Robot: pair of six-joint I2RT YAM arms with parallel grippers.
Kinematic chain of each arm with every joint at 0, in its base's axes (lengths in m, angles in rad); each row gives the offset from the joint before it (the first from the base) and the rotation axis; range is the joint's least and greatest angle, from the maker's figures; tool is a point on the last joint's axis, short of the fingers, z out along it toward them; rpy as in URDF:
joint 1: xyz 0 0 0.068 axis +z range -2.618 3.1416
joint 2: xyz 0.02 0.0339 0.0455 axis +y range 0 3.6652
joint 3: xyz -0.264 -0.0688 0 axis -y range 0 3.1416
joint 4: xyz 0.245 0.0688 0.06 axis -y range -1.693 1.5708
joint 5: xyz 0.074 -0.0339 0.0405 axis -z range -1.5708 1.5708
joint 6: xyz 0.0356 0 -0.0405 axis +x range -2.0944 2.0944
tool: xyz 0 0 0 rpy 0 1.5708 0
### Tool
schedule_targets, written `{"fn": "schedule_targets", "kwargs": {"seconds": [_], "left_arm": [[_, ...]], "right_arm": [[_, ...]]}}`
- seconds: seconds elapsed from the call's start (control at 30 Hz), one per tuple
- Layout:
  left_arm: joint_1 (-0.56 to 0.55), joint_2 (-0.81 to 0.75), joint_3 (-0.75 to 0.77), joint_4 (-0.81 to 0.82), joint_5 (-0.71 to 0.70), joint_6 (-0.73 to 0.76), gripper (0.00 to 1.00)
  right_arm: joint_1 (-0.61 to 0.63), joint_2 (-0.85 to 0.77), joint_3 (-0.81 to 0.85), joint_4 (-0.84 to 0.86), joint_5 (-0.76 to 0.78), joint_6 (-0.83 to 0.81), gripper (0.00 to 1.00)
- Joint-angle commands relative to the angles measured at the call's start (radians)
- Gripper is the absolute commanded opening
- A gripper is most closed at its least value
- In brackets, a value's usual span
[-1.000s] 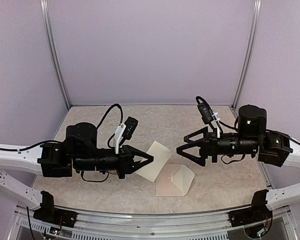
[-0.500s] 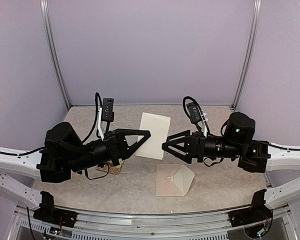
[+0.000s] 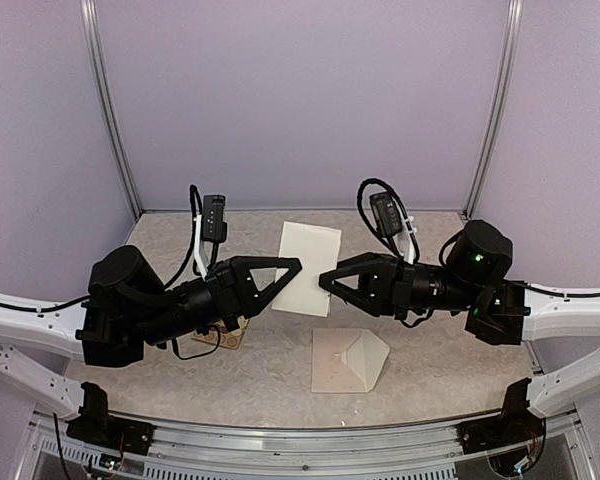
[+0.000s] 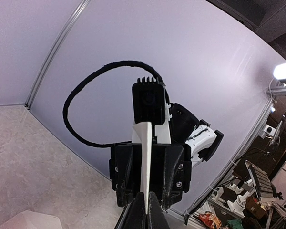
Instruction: Place the letter into the envelope and seal it
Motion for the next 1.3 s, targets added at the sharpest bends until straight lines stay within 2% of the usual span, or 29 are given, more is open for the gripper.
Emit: {"fn": "schedule_targets", "kwargs": {"seconds": [0.0, 0.07, 0.17, 0.2, 0.33, 0.5, 0.6, 0.7, 0.77, 0.87, 1.0, 1.27], "left_arm": [[-0.005, 0.01, -0.011, 0.035, 0.007, -0.008, 0.0], [-0.005, 0.01, -0.013, 0.033, 0.007, -0.009, 0.0], [-0.005, 0.014, -0.011, 0.025, 0.008, -0.009, 0.0], [-0.005, 0.015, -0.009, 0.017, 0.006, -0.007, 0.0], [-0.006, 0.027, 0.0, -0.043, -0.019, -0.006, 0.01], [0.001, 0.041, 0.005, -0.169, -0.102, -0.036, 0.33], [0.033, 0.065, 0.009, -0.26, -0.14, -0.106, 0.44], [0.077, 0.113, 0.009, -0.336, -0.152, -0.211, 0.46], [0.096, 0.15, 0.003, -0.353, -0.152, -0.261, 0.46], [0.117, 0.224, 0.0, -0.36, -0.134, -0.32, 0.46], [0.13, 0.336, 0.008, -0.351, -0.086, -0.375, 0.47], [0.15, 0.538, 0.035, -0.317, -0.013, -0.408, 0.49]], "right_arm": [[0.011, 0.01, 0.037, 0.071, -0.019, 0.006, 0.31], [0.011, 0.013, 0.042, 0.074, -0.02, 0.006, 0.26], [0.011, 0.014, 0.045, 0.069, -0.011, 0.005, 0.08], [0.012, 0.01, 0.045, 0.066, -0.003, 0.006, 0.0], [0.012, -0.023, 0.046, -0.026, 0.081, -0.013, 0.0], [0.006, -0.067, 0.092, -0.377, 0.302, -0.061, 0.0], [-0.018, -0.088, 0.089, -0.578, 0.38, -0.063, 0.0], [-0.076, -0.099, 0.041, -0.704, 0.385, -0.017, 0.0], [-0.137, -0.104, -0.017, -0.737, 0.336, 0.028, 0.0], [-0.22, -0.116, -0.124, -0.723, 0.24, 0.08, 0.0], [-0.274, -0.124, -0.219, -0.725, 0.198, 0.112, 0.0], [-0.316, -0.092, -0.273, -0.739, 0.195, 0.102, 0.0]]}}
